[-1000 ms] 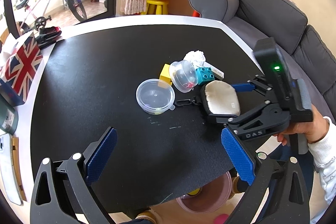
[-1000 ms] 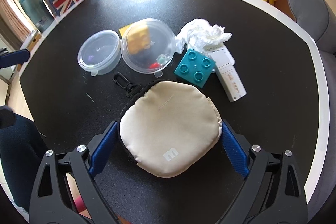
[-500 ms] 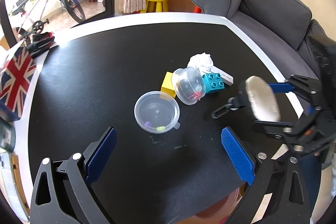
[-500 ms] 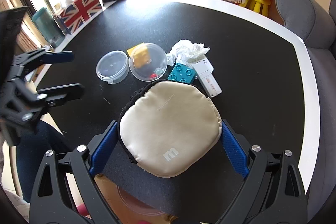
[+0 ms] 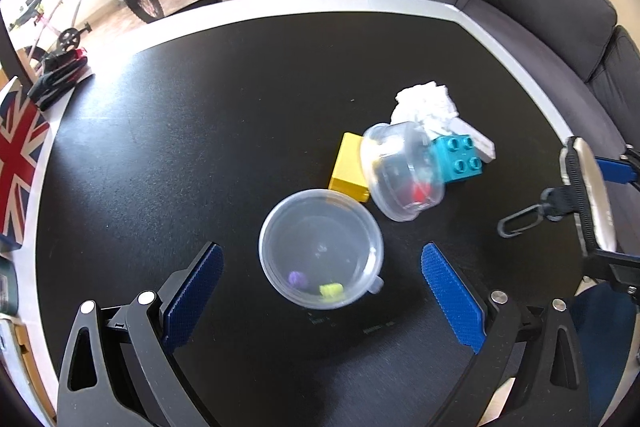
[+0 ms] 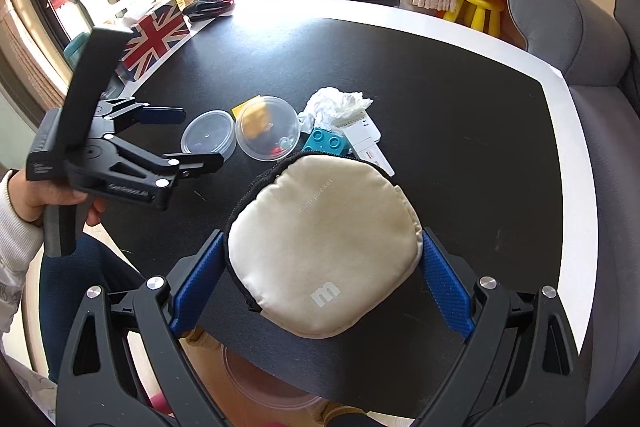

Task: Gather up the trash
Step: 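Lift the beige pouch with the right gripper while the left gripper grasps the clear lidded tub, then carry both items over the pink bin and open the right gripper to drop the pouch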

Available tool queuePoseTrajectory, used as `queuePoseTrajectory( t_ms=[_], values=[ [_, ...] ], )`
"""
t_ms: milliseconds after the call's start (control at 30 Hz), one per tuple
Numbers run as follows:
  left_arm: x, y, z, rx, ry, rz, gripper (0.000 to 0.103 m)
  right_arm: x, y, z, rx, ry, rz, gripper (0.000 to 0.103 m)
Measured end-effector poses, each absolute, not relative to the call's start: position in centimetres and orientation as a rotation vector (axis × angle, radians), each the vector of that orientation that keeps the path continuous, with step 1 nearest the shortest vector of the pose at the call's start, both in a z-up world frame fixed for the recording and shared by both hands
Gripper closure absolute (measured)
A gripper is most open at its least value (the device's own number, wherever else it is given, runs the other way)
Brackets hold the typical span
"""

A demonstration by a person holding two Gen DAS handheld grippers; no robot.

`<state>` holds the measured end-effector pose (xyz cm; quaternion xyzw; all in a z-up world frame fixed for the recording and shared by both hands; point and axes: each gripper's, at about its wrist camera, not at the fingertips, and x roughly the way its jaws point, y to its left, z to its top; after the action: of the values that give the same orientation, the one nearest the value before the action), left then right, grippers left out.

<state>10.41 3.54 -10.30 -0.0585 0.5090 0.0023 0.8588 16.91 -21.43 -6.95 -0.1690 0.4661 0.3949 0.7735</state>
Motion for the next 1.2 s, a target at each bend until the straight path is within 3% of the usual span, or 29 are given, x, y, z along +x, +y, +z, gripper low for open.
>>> queuePoseTrajectory(
  t_ms=[200, 333, 433, 467, 1200],
  values=[
    [10.9, 3.3, -11.0, -0.112, 1.075, 0.002, 0.008, 17.1, -21.5, -7.1, -0.360, 1.012, 0.851, 0.011],
    [10.9, 3.1, -11.2, -0.099, 1.073, 0.000, 0.023, 17.1, -21.5, -7.0, -0.355, 1.008, 0.852, 0.011],
    [10.9, 3.0, -11.2, -0.091, 1.068, 0.004, 0.042, 17.1, -21.5, -7.0, -0.353, 1.005, 0.853, 0.011],
    [11.0, 3.0, -11.2, -0.093, 1.067, 0.004, 0.044, 17.1, -21.5, -7.0, -0.352, 1.004, 0.853, 0.011],
    [5.4, 0.7, -6.3, -0.090, 0.971, -0.044, 0.044, 14.5, -23.8, -4.9, -0.323, 0.942, 0.848, 0.011]
  ],
)
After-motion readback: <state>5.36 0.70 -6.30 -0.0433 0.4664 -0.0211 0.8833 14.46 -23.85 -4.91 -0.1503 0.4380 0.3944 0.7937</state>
